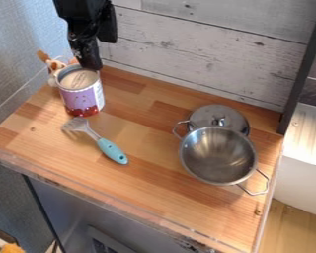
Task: Placed the lid on the pot.
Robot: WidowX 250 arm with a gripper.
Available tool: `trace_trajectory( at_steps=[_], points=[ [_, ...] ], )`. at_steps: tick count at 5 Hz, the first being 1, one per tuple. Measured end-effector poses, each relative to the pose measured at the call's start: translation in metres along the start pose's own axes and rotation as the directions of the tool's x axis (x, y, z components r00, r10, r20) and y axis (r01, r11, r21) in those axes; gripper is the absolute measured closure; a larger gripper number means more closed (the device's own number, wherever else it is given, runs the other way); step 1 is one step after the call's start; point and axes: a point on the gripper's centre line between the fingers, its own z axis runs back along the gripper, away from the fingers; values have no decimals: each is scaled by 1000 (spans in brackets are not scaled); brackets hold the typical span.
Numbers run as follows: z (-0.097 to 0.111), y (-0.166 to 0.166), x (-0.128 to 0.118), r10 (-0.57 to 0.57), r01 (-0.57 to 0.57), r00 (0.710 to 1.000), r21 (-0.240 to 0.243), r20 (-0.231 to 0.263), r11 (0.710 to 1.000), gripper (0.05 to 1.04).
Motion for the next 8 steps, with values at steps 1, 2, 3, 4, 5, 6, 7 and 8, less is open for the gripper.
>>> trace_trajectory(
  at_steps=[1,2,3,4,5,6,7,8],
  points=[
    [-9,4,-1,2,-2,1000,29,-4,1000,84],
    [-14,12,-12,-21,21,1000,59,6,998,84],
    [-15,15,-29,-80,75,994,72,74,995,84],
    [-21,17,-57,-132,122,985,95,108,988,84],
    [-35,16,-98,-198,187,976,116,91,975,84],
    [-51,7,-136,-253,243,966,142,58,960,84],
    [-62,-2,-162,-281,272,958,145,52,951,84],
    [-69,-10,-181,-317,307,948,150,41,940,84]
  ],
)
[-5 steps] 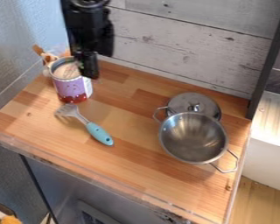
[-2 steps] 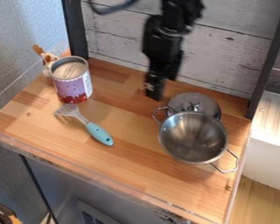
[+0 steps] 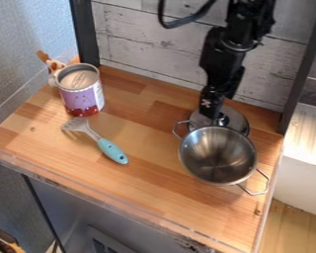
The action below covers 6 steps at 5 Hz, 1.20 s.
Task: Placed the lid on the pot.
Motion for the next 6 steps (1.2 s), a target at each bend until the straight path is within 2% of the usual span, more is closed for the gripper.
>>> trace_trajectory(
  at_steps=[1,3,4,5,6],
  points=[
    [-5,-10,-5,1,-1,1000,9,-2,1000,84],
    [-17,-1,-4,-6,6,1000,48,11,999,84],
    [-21,3,-4,-17,17,1000,56,16,998,127],
    [-23,4,-4,-14,13,1000,53,15,999,398],
    [-22,3,-4,-10,10,1000,45,15,999,616]
  ],
)
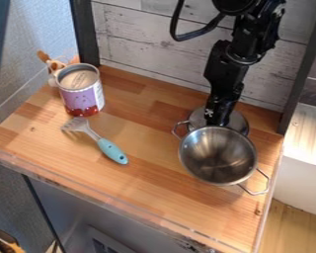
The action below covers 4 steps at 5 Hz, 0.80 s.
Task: Placed the lid on the pot.
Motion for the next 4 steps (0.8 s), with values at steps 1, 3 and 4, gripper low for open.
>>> trace_trajectory(
  at_steps=[1,3,4],
  points=[
    [1,1,1,-1,1,1000,-1,4,1000,785],
    [2,3,5,13,-13,1000,5,2,1000,800],
    [7,7,19,43,-44,998,25,41,999,800]
  ],
)
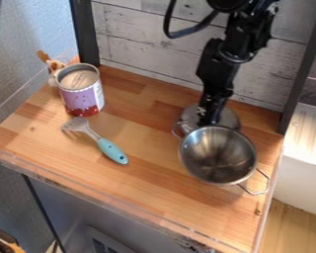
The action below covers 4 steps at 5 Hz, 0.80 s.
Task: Placed the lid on the pot.
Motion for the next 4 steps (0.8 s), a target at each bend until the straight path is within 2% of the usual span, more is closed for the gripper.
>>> trace_trajectory(
  at_steps=[1,2,4],
  points=[
    [26,-4,19,56,-56,998,-61,12,997,800],
    [46,0,27,79,-77,997,-107,14,991,800],
    [96,22,43,118,-118,993,-206,-12,971,800]
  ],
)
